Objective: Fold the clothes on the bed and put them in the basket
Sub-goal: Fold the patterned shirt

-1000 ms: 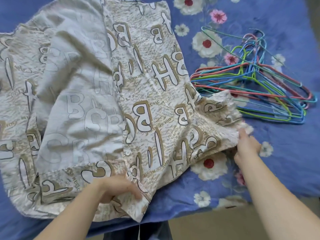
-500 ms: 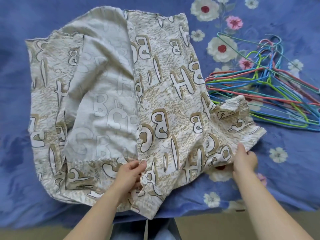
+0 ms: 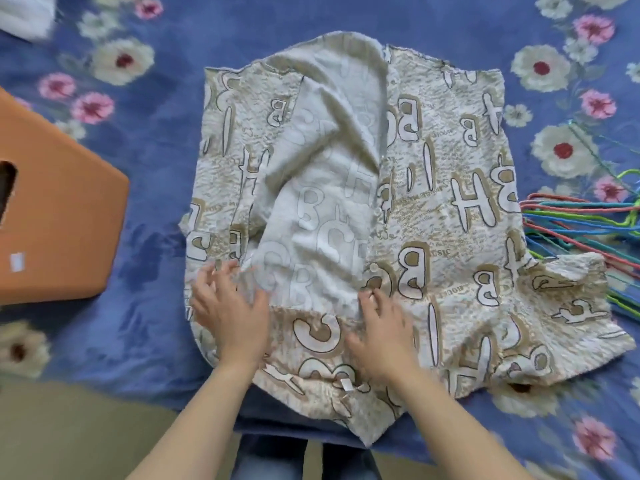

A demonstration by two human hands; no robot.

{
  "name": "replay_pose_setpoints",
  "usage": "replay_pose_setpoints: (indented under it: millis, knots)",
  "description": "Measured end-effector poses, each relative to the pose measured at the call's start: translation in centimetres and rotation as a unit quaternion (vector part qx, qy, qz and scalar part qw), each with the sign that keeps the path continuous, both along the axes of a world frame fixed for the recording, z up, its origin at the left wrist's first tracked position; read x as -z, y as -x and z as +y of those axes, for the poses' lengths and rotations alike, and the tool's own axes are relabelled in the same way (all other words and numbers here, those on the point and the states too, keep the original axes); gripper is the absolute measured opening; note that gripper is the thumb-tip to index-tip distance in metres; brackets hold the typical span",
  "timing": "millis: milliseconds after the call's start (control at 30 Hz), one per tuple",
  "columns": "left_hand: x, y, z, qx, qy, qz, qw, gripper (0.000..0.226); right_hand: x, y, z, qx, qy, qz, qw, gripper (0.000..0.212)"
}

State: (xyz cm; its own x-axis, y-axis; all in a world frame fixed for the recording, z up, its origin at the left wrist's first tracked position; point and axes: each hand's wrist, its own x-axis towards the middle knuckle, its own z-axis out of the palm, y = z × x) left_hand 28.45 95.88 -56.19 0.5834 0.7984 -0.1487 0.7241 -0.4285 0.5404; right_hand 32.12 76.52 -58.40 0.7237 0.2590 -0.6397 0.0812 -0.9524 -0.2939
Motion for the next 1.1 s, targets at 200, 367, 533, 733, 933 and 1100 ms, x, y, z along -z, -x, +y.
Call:
replay_pose_setpoints:
  millis: [200,367,533,733,933,1100]
  knots:
    - [1.8,1.2,8.5,-0.141,0.190,0.048,0.970,0.043,-0.2,0.5,5.6,-0.016,0.019,-0.068,0.997,0.065]
    - [0.3,3.6,10.4,-0.094,0.078,-0.019,0.992,0.033,1.1,4.0,6.5,-0.236,-0.029,-0.070,0.969,0.072]
    - [-0.5,3.9,11.9,-0.170,0.111,-0.085,0.975,0.019,0.8,5.0,7.1,-0.283,-0.053,-0.045,0.957,0.061]
    - [-0.7,2.8,10.3,0.082,-0.062,-0.082,0.991,0.021,-1.5,-1.8,12.5,0.047,-0.228,-0.028,0.972,0.022]
    - [1.0,2.2,11.6,0.156,0.084,0.158,0.972,0.039,-2.8,-10.2,21.6,0.187,-0.300,-0.005,0.935,0.020]
    - [-1.9,0.9,13.5,0.082,0.350,0.075,0.930,0.022,-2.2,-13.1,25.2,0.321,-0.214,0.200,0.900,0.031]
